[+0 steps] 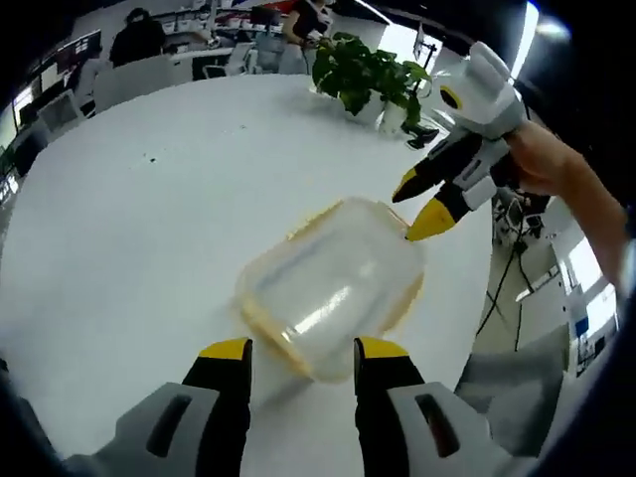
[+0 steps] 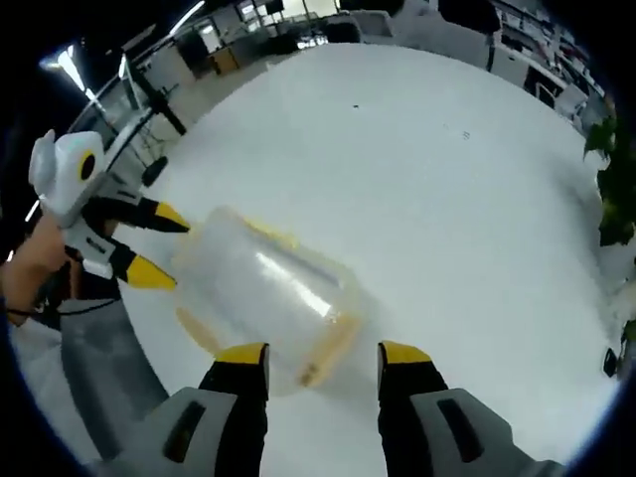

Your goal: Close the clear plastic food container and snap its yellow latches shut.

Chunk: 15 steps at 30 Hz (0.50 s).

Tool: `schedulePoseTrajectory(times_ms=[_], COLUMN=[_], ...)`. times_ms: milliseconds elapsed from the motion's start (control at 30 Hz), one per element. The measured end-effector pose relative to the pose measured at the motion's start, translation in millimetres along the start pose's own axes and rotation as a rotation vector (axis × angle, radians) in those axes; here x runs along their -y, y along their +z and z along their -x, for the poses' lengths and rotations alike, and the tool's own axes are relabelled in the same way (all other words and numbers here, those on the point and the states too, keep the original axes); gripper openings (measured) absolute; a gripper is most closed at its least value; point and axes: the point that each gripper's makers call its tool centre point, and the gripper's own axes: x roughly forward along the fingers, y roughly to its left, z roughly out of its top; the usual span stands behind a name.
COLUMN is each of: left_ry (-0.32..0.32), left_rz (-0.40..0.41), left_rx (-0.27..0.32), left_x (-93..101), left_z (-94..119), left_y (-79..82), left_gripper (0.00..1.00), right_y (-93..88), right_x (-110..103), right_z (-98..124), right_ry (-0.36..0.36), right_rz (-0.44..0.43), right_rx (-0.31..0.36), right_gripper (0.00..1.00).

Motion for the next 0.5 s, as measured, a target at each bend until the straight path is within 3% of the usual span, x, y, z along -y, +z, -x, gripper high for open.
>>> schedulePoseTrajectory(times_ms=[300,333,500], left_ry=[-0.017,-0.017,-0.016], left_rz=[0.068,0.071,0.07], left_rx=[-0.026,-0.026,-0.029], left_x=[-0.5,-1.4,-1.4], left_z=[-6,-6,-6], left_y=[-4.2,-3.3,-2.4], left_gripper=[0.36,0.34,0.3], right_y=[-2.6,-2.1,-1.2], right_x=[-8,-9,-16], right_z=[-10,-11,-11], right_ry=[0.079,0.096,0.102], right_rz=[-0.125,-0.128,-0.102], right_rx=[0.003,0.006,-0.005], right_gripper=[0.41,0.35,0.34])
